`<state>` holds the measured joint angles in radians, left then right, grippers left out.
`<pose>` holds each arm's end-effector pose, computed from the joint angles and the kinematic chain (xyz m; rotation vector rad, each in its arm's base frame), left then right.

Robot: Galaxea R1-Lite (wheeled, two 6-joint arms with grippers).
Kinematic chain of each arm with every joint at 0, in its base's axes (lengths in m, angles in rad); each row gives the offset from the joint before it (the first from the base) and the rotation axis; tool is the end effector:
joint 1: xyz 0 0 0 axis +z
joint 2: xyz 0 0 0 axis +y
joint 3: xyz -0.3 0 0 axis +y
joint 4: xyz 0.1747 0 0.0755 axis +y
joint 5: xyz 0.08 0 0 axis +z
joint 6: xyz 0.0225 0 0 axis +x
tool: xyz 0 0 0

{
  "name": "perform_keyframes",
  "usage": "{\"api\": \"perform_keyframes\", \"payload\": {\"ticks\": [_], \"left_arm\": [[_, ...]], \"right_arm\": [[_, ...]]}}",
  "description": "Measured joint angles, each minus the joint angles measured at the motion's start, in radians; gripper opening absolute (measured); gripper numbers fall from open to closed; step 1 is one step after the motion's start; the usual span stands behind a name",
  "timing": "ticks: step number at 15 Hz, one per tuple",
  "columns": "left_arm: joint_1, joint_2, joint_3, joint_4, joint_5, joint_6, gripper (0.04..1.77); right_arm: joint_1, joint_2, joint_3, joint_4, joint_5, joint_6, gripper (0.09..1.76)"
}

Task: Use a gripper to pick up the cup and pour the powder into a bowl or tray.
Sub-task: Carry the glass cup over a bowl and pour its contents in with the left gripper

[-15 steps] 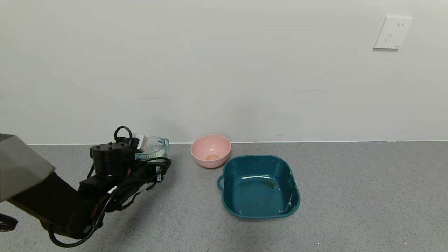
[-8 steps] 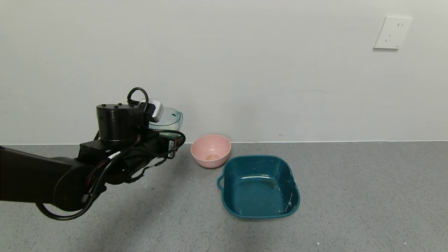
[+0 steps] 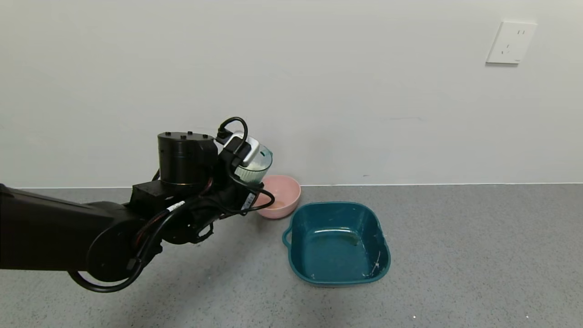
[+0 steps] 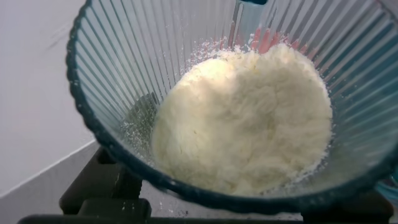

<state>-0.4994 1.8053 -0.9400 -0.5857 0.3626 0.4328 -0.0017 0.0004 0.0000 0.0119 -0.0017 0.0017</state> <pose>0.3002 -0.1547 0.1799 0.5467 0.2218 -0.1896 -0.0228 0.0000 0.0743 0.0017 0.0123 -0.0034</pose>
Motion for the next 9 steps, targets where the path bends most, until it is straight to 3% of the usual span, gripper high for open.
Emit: {"api": "perform_keyframes", "payload": {"ticks": [4,9], "left_arm": [[-0.053,0.024,-0.006,0.000,0.042,0.131,1.31],[-0.120,0.075,-0.061,-0.002,0.138,0.302,1.31]], "right_arm": [[0.000,0.000,0.000,0.000,0.000,0.000,1.70],[0.000,0.000,0.000,0.000,0.000,0.000,1.70]]}}
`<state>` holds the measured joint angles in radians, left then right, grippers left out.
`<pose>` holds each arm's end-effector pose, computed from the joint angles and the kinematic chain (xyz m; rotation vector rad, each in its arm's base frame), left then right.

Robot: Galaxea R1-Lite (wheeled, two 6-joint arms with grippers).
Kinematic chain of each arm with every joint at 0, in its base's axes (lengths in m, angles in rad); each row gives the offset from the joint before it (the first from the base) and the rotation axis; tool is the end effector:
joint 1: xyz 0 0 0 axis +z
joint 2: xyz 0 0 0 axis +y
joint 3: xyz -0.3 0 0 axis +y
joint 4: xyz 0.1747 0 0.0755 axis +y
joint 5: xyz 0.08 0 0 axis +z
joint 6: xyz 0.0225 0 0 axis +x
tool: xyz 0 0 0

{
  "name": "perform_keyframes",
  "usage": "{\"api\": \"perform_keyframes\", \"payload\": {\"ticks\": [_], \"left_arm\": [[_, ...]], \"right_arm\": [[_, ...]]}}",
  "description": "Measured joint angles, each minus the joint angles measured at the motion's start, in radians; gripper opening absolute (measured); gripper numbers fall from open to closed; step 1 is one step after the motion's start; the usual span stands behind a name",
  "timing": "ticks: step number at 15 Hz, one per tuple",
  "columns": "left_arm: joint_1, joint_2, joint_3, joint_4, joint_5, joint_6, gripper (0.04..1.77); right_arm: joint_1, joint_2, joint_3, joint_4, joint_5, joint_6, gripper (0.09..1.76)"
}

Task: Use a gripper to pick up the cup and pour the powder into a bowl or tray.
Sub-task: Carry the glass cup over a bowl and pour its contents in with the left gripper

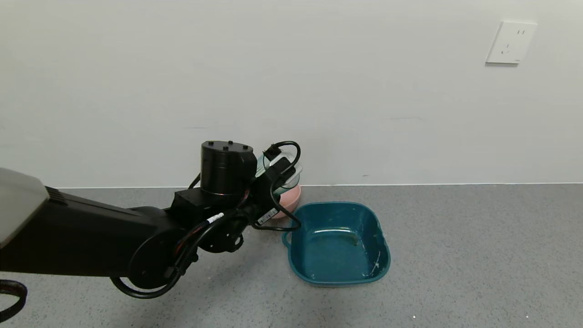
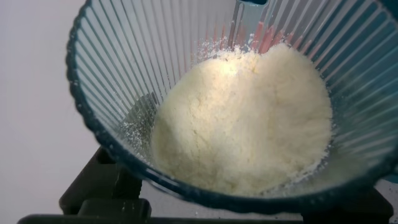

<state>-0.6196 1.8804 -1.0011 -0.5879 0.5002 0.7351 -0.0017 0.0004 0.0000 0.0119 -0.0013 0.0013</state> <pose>0.2965 -0.1982 0.1707 0.8852 0.1941 -0.2059 -0.0228 0.0000 0.0743 0.0013 0.0123 -0.0030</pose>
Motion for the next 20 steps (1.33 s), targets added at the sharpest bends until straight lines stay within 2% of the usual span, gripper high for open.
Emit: {"api": "perform_keyframes", "payload": {"ticks": [4,8,13,20], "left_arm": [[-0.051,0.024,-0.023,0.000,0.062,0.117,1.31],[-0.090,0.055,-0.047,0.000,0.103,0.195,1.31],[-0.111,0.093,-0.068,-0.006,0.158,0.305,1.31],[-0.124,0.124,-0.080,-0.009,0.240,0.412,1.31]], "right_arm": [[0.000,0.000,0.000,0.000,0.000,0.000,1.70],[0.000,0.000,0.000,0.000,0.000,0.000,1.70],[0.000,0.000,0.000,0.000,-0.001,0.000,1.70],[0.000,0.000,0.000,0.000,0.000,0.000,1.70]]}}
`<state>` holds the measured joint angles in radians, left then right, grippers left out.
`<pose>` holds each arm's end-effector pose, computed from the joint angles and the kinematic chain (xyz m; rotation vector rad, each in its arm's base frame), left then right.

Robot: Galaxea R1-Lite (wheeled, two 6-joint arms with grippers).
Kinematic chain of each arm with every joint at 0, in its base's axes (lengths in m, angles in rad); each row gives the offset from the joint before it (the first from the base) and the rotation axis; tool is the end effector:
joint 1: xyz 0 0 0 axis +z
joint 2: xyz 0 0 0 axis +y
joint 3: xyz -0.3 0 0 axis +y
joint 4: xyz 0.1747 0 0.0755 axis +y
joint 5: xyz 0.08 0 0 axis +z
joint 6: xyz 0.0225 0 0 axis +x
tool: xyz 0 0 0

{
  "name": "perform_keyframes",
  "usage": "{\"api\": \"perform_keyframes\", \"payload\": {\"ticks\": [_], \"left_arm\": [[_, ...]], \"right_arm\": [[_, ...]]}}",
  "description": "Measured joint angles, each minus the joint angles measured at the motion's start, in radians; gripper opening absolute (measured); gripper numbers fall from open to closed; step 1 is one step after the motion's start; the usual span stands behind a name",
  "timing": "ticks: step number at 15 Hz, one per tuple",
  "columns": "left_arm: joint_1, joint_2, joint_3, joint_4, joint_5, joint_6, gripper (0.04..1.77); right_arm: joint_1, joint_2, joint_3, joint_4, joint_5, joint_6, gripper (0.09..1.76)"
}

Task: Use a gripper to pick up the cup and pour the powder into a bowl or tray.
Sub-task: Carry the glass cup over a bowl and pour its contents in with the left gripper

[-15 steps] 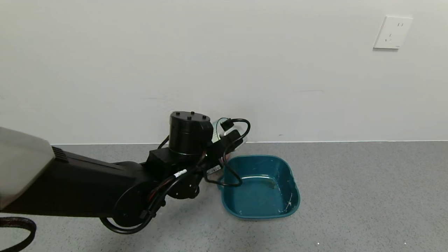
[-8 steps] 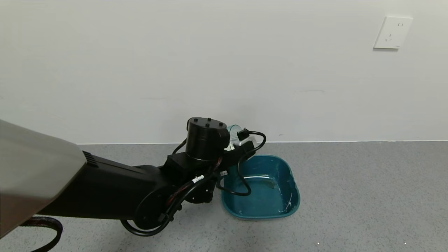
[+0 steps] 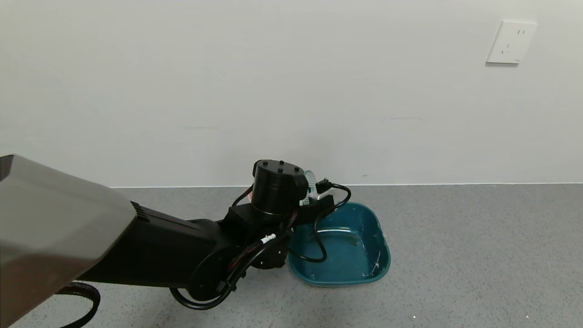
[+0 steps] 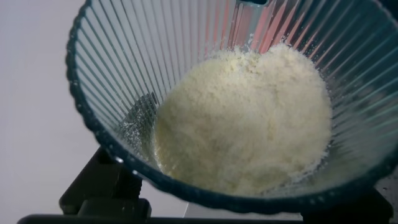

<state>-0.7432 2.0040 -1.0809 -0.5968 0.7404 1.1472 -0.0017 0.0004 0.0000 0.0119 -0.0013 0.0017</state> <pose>0.2923 -0.2480 0.1476 1.3617 0.2166 -0.1435 -0.0228 0.0000 0.0743 0.0017 0.0123 -0.0030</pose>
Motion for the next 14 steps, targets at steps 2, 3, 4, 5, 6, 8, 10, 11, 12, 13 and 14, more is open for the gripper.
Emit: {"api": "perform_keyframes", "payload": {"ticks": [2,3,4,5,6,8,10,11,12,13,14], "left_arm": [[-0.017,0.018,-0.033,-0.001,0.054,0.048,1.31],[-0.024,0.028,-0.048,-0.001,0.064,0.071,1.31],[-0.032,0.040,-0.065,-0.001,0.068,0.087,1.31],[-0.039,0.050,-0.077,-0.001,0.070,0.100,1.31],[-0.043,0.059,-0.086,-0.001,0.071,0.116,1.31],[-0.047,0.070,-0.095,-0.003,0.074,0.144,1.31],[-0.049,0.078,-0.094,-0.002,0.085,0.172,1.31],[-0.049,0.081,-0.093,-0.003,0.087,0.188,1.31],[-0.048,0.085,-0.093,-0.003,0.088,0.206,1.31],[-0.049,0.087,-0.093,-0.004,0.094,0.228,1.31],[-0.051,0.088,-0.094,-0.006,0.104,0.246,1.31]], "right_arm": [[0.000,0.000,0.000,0.000,0.000,0.000,1.70],[0.000,0.000,0.000,0.000,0.000,0.000,1.70],[0.000,0.000,0.000,0.000,0.000,0.000,1.70],[0.000,0.000,0.000,0.000,0.000,0.000,1.70],[0.000,0.000,0.000,0.000,0.000,0.000,1.70],[0.000,0.000,0.000,0.000,0.000,0.000,1.70],[0.000,0.000,0.000,0.000,0.000,0.000,1.70],[0.000,0.000,0.000,0.000,0.000,0.000,1.70],[0.000,0.000,0.000,0.000,0.000,0.000,1.70],[0.000,0.000,0.000,0.000,0.000,0.000,1.70],[0.000,0.000,0.000,0.000,0.000,0.000,1.70]]}}
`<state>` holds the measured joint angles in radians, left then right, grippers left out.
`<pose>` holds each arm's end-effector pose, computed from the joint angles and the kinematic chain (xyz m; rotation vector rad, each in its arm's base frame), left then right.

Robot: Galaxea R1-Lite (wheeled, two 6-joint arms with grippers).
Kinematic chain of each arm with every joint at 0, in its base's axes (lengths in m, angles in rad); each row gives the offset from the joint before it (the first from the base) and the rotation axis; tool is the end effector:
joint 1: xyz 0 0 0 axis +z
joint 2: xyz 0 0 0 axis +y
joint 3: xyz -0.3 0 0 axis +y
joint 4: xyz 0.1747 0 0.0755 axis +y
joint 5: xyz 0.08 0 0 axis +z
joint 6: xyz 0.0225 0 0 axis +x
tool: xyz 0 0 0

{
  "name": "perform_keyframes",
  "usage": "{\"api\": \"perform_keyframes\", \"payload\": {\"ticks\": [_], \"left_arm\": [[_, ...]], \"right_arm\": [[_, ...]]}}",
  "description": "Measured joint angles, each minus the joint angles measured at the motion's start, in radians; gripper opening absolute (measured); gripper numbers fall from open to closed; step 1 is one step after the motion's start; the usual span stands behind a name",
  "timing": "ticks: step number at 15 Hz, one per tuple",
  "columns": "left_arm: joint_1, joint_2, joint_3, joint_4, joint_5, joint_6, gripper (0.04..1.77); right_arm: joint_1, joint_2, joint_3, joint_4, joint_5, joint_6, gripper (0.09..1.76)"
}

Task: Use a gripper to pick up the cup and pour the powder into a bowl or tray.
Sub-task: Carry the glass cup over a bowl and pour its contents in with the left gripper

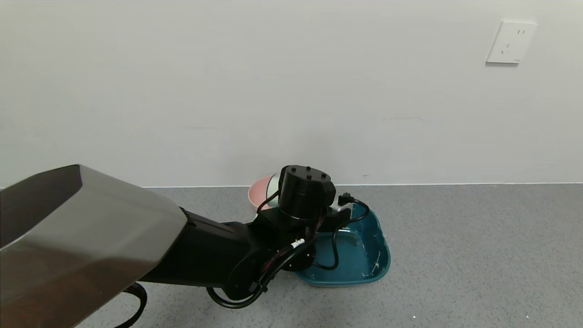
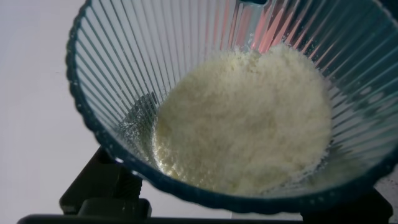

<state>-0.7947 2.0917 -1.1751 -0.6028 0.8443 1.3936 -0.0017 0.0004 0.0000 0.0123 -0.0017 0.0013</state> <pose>0.2963 -0.2778 0.1382 1.6167 0.2186 -0.1113 -0.0228 0.0000 0.0742 0.0013 0.0127 -0.0034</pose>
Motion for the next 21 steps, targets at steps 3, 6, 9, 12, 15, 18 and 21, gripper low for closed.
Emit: {"api": "perform_keyframes", "payload": {"ticks": [3,6,9,12,15,18,21], "left_arm": [[-0.009,0.001,-0.001,-0.033,0.008,0.068,1.31],[-0.012,0.008,0.000,-0.106,0.007,0.167,1.31],[-0.020,0.022,-0.003,-0.160,0.007,0.235,1.31],[-0.026,0.035,-0.004,-0.164,0.008,0.299,1.31],[-0.029,0.041,-0.005,-0.164,0.008,0.319,1.31],[-0.034,0.049,-0.006,-0.165,0.008,0.369,1.31],[-0.038,0.053,-0.005,-0.166,0.010,0.426,1.31]], "right_arm": [[0.000,0.000,0.000,0.000,0.000,0.000,1.70],[0.000,0.000,0.000,0.000,0.000,0.000,1.70],[0.000,0.000,0.000,0.000,0.000,0.000,1.70],[0.000,0.000,0.000,0.000,0.000,0.000,1.70],[0.000,0.000,0.000,0.000,0.000,0.000,1.70],[0.000,0.000,0.000,0.000,0.000,0.000,1.70],[0.000,0.000,0.000,0.000,0.000,0.000,1.70]]}}
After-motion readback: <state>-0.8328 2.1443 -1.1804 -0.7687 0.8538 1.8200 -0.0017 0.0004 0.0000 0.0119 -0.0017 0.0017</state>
